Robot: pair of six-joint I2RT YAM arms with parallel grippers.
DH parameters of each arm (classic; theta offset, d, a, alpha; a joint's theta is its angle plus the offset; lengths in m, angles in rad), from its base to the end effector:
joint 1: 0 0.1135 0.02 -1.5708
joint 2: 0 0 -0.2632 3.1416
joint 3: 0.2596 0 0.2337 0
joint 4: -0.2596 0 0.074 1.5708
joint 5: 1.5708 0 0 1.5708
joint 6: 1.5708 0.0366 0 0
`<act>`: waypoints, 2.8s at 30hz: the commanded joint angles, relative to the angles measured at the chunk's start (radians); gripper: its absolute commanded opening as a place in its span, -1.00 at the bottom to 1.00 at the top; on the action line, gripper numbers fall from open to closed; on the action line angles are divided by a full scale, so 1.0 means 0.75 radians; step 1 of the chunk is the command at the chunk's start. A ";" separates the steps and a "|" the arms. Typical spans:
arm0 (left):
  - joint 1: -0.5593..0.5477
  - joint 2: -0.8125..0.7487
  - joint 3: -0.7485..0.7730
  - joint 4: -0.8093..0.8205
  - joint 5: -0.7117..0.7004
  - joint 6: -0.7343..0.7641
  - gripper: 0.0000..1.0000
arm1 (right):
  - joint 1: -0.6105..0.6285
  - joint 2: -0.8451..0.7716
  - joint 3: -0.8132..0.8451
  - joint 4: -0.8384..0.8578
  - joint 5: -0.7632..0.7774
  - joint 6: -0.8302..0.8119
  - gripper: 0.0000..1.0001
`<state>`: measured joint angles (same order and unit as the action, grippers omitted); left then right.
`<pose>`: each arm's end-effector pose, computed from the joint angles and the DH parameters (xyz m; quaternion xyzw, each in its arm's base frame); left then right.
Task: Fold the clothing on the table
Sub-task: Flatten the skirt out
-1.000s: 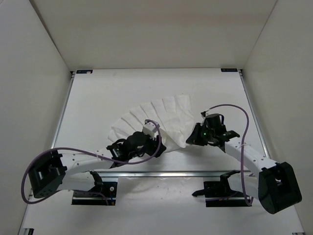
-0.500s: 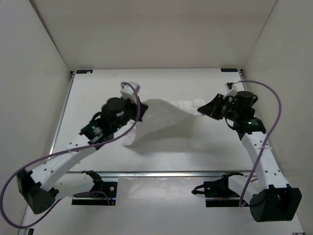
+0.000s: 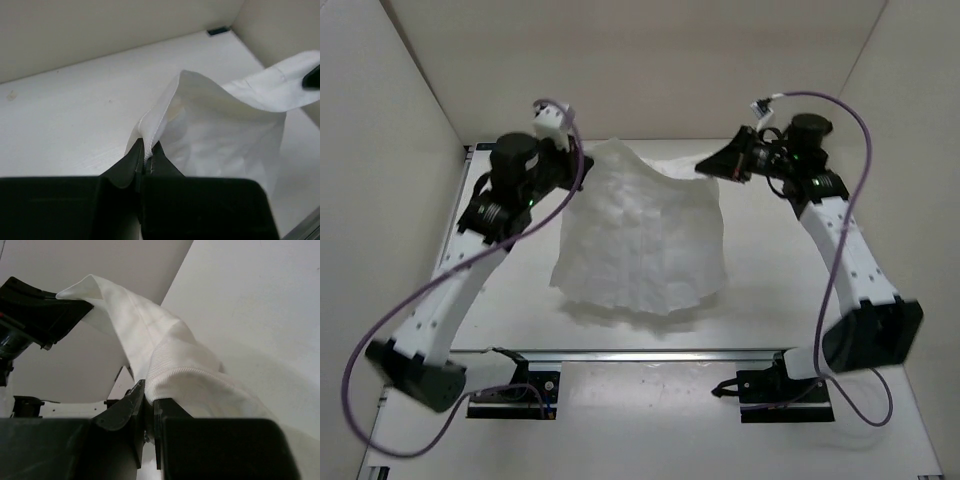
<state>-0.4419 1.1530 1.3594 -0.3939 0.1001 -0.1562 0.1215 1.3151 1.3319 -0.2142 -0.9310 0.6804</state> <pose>0.2068 -0.1019 0.4385 0.1411 0.7569 -0.2245 0.5974 0.2667 0.0621 0.4131 -0.0829 0.7427 0.5407 0.3861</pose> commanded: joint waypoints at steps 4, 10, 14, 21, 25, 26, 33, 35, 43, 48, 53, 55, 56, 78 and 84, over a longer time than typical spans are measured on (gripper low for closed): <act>0.161 0.489 0.783 -0.298 0.126 0.163 -1.00 | 0.061 0.351 0.694 -0.264 0.061 -0.167 -1.00; 0.141 0.384 0.690 -0.267 0.055 0.208 -1.00 | -0.027 0.278 0.489 -0.271 0.076 -0.206 -1.00; 0.086 0.179 0.081 -0.040 0.018 0.127 -1.00 | -0.041 0.167 0.029 -0.146 0.110 -0.204 -1.00; 0.064 -0.013 -0.623 -0.059 0.147 -0.223 -0.14 | 0.052 -0.094 -0.754 0.038 0.294 -0.083 -0.56; 0.047 -0.228 -0.945 -0.078 0.188 -0.378 0.27 | 0.083 -0.344 -1.019 -0.029 0.484 -0.140 -0.14; 0.049 -0.301 -0.974 -0.090 0.171 -0.403 0.30 | 0.077 -0.371 -1.047 -0.037 0.523 -0.146 -0.08; 0.009 -0.488 -1.211 -0.072 0.087 -0.540 0.34 | 0.059 -0.344 -1.074 -0.144 0.667 -0.240 -0.05; -0.030 -0.464 -1.252 -0.009 0.108 -0.591 0.39 | 0.073 -0.310 -1.089 -0.117 0.685 -0.238 -0.04; -0.153 -0.414 -1.377 0.253 0.073 -0.808 0.41 | 0.045 -0.275 -1.185 -0.003 0.685 -0.224 -0.02; -0.171 -0.469 -1.444 0.363 0.018 -0.961 0.34 | 0.073 -0.246 -1.201 0.034 0.687 -0.214 -0.03; -0.174 -0.543 -1.571 0.492 0.020 -1.143 0.32 | 0.086 -0.230 -1.189 0.050 0.705 -0.208 -0.03; -0.188 -0.543 -1.598 0.509 0.028 -1.211 0.30 | 0.092 -0.228 -1.191 0.040 0.697 -0.204 -0.03; -0.202 -0.539 -1.608 0.513 0.034 -1.223 0.29 | 0.090 -0.228 -1.191 0.050 0.701 -0.204 -0.03; -0.149 -1.145 -2.011 0.401 -0.025 -1.900 0.21 | 0.085 -0.185 -1.179 0.101 0.656 -0.210 -0.04; -0.180 -0.979 -2.009 0.433 0.024 -1.948 0.23 | 0.084 -0.170 -1.177 0.122 0.634 -0.202 -0.04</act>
<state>-0.5716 0.3630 0.0441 -0.0452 0.0978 -1.5620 0.1829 1.1786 0.4316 -0.1719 -0.4412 0.5297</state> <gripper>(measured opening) 0.612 0.482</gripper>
